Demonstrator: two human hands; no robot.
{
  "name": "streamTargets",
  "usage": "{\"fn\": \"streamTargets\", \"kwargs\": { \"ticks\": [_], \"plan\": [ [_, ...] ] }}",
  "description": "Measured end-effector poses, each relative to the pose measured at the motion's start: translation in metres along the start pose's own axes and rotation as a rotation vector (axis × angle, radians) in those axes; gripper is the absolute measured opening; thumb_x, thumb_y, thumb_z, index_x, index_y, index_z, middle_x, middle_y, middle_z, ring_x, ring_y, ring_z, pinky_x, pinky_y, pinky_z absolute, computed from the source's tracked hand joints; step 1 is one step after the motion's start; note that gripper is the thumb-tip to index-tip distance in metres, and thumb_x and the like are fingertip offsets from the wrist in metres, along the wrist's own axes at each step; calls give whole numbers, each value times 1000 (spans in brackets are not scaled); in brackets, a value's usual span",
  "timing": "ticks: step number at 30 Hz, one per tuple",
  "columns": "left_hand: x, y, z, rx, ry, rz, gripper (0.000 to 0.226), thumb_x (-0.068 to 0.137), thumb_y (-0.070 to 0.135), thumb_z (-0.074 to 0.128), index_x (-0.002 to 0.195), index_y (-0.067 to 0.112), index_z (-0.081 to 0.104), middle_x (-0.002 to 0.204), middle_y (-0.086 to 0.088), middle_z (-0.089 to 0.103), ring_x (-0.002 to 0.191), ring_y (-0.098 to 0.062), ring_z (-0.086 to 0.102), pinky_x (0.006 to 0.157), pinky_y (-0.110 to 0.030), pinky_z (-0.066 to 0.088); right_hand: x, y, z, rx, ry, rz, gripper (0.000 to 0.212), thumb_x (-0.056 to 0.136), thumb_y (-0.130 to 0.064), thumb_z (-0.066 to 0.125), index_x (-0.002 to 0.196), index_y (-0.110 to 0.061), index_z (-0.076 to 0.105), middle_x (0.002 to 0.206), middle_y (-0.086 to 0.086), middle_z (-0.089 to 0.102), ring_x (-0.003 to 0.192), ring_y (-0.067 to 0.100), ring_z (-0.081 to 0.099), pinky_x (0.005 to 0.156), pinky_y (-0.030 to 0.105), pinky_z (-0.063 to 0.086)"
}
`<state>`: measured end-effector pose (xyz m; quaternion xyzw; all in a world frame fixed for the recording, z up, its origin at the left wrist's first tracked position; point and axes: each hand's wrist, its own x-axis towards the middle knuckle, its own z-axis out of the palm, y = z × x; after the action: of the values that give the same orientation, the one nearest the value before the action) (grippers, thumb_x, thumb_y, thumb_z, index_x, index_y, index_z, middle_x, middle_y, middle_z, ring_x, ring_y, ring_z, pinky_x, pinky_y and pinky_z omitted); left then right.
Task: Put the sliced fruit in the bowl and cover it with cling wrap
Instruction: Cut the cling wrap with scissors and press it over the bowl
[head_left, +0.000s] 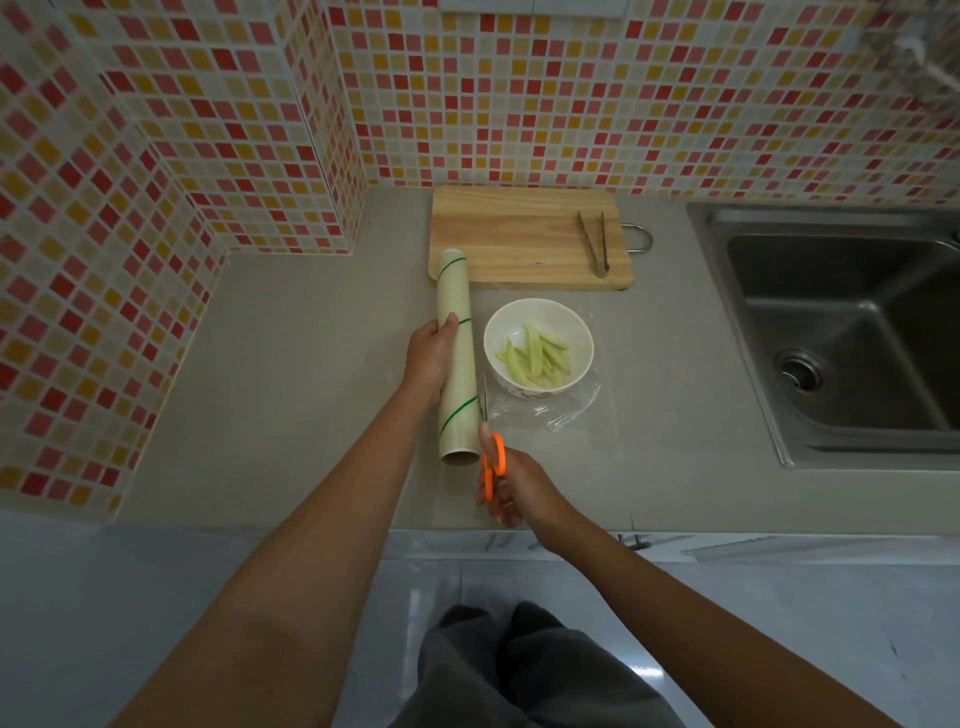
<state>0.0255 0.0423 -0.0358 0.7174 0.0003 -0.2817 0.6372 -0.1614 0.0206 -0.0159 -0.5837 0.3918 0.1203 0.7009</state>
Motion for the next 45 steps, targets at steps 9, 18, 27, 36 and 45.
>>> {"fn": "streamTargets", "kwargs": {
  "ticks": [9, 18, 27, 36, 45],
  "plan": [
    [-4, -1, 4, -24, 22, -15, 28, 97, 31, 48, 91, 6, 59, 85, -18, 56, 80, -29, 55, 75, -42, 47, 2, 5, -5, -28, 10, -159, 62, 79, -69, 51, 55, -11, 49, 54, 11, 57, 35, 12, 42, 39, 17, 34],
    [-2, 2, 2, 1, 26, 13, 30, 98, 29, 48, 74, 14, 56, 76, -12, 53, 77, -26, 51, 73, -38, 40, 4, 6, -8, -9, 73, -280, 54, 88, -51, 55, 55, -9, 46, 50, 9, 49, 35, 9, 40, 40, 19, 34],
    [-5, 0, 9, 22, -2, 19, 26, 99, 29, 46, 87, 10, 60, 82, -13, 58, 75, -25, 54, 73, -36, 44, 15, -16, -12, -65, 66, -267, 64, 87, -59, 51, 49, -8, 50, 36, -1, 47, 33, 13, 41, 39, 17, 34],
    [-3, -1, 0, 29, 27, 28, 27, 99, 28, 45, 88, 8, 59, 83, -15, 56, 80, -25, 53, 73, -35, 42, 20, -28, -9, 0, 20, -204, 59, 85, -59, 53, 54, -11, 44, 53, 14, 50, 31, 14, 38, 36, 18, 28],
    [-4, -2, -4, 24, 8, 32, 27, 99, 28, 45, 89, 8, 60, 86, -16, 59, 82, -26, 55, 75, -37, 43, 26, -38, -7, 3, 3, -174, 56, 85, -59, 54, 55, -12, 46, 51, 6, 45, 29, 7, 38, 33, 15, 27]
  ]
}}
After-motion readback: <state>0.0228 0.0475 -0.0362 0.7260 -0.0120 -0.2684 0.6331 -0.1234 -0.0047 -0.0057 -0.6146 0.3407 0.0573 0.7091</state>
